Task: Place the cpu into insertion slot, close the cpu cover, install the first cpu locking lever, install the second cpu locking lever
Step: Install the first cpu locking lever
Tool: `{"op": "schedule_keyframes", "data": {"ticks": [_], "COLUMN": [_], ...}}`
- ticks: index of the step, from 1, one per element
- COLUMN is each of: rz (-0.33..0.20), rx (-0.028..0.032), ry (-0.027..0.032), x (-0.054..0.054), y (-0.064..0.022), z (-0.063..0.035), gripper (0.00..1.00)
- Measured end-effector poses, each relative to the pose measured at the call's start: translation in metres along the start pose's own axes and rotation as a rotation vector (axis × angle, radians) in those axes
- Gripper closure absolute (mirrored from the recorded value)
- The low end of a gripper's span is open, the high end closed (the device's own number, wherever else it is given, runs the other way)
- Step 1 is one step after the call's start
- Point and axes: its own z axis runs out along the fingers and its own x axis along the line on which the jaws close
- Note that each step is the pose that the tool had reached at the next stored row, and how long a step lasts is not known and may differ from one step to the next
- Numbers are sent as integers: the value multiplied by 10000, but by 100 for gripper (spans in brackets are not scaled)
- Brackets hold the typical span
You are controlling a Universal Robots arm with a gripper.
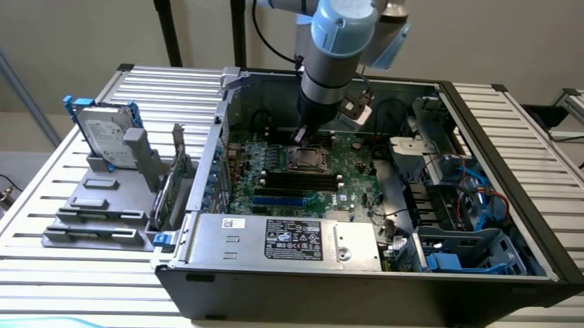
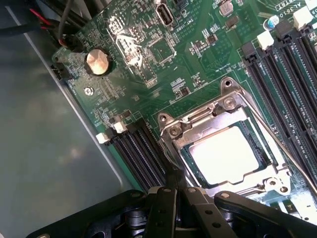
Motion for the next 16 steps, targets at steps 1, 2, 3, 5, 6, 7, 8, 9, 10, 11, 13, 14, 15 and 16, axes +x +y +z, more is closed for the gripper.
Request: {"op": "schedule_keyframes", "data": {"ticks": [1,2,3,5,6,7,8,9,10,11,13,14,15,16], "rz": [0,0,0,1,2,2,3,3,3,3,3,2,2,3], "rx": [-3,-7,-11,-19,-23,-27,-33,-37,-38,-38,-38,-38,-38,-39], "ry": [-4,-10,-16,-28,-36,-45,-53,-59,-60,-60,-59,-58,-59,-59], "x": [4,8,11,17,21,23,26,29,31,34,39,41,43,43], "y": [8,16,22,35,41,47,53,58,62,67,78,83,87,90], "z": [2,5,7,12,13,14,16,17,19,20,25,27,30,33], "gripper": [89,89,89,89,89,89,89,89,89,89,89,89,89,89]}}
